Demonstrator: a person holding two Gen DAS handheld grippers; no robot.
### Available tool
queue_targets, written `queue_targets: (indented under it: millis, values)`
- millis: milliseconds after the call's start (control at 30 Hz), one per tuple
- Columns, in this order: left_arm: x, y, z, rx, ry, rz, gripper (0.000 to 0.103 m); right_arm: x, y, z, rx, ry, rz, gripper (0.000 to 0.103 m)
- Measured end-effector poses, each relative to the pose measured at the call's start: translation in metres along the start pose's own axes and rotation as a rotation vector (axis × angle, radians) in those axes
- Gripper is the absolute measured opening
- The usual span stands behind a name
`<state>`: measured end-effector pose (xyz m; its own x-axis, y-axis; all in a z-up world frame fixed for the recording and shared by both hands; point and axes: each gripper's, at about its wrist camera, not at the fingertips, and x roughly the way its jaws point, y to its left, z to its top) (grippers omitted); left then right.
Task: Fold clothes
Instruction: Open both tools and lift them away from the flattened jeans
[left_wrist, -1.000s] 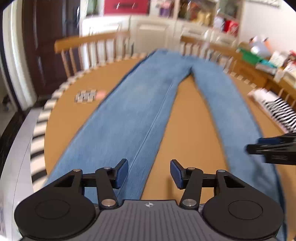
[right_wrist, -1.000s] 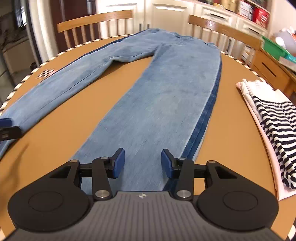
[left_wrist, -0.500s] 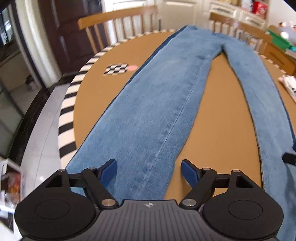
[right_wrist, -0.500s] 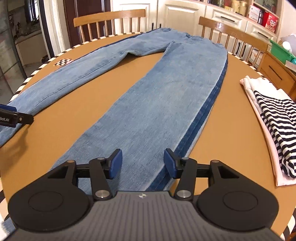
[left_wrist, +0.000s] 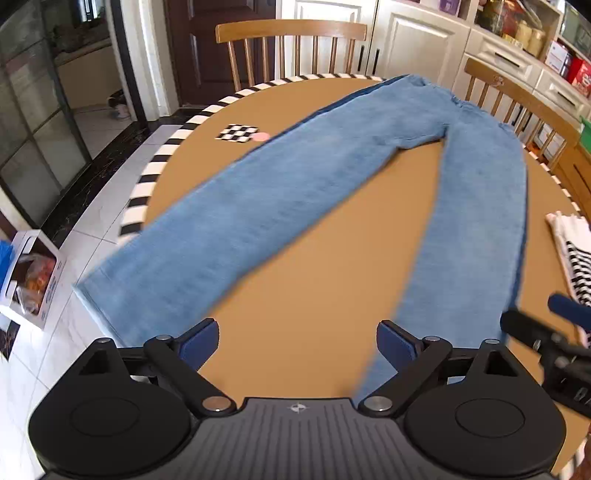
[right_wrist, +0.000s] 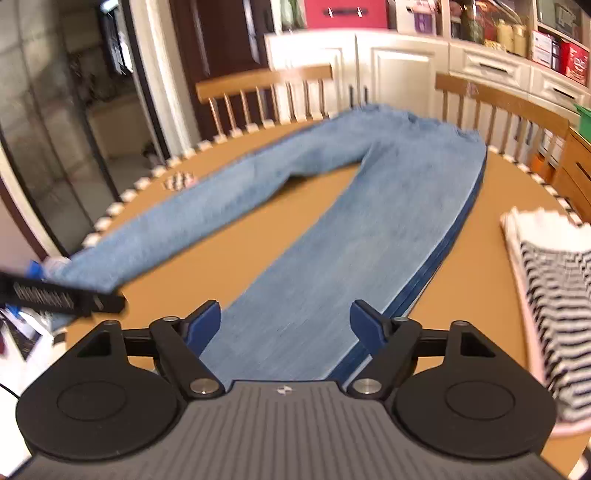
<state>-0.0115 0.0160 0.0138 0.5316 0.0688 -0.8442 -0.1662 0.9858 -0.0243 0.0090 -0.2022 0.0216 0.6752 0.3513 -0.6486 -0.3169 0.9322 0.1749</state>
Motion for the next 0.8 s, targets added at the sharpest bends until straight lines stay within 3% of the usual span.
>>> queue_targets:
  millis: [133, 400, 600, 800]
  values:
    - [-0.016, -0.06, -0.019, -0.078, 0.016, 0.083, 0.095, -0.029, -0.057, 0.003, -0.019, -0.057, 0.058, 0.083]
    - [-0.044, -0.166, -0.058, -0.111, 0.059, 0.169, 0.096, -0.061, -0.147, 0.0, -0.022, -0.03, 0.164, 0.085]
    - [-0.057, -0.18, -0.063, -0.135, 0.062, 0.226, 0.097, -0.055, -0.164, 0.012, 0.013, -0.038, 0.215, 0.086]
    - [-0.04, -0.163, -0.053, -0.229, 0.072, 0.19, 0.098, -0.044, -0.156, 0.022, -0.08, -0.004, 0.205, 0.087]
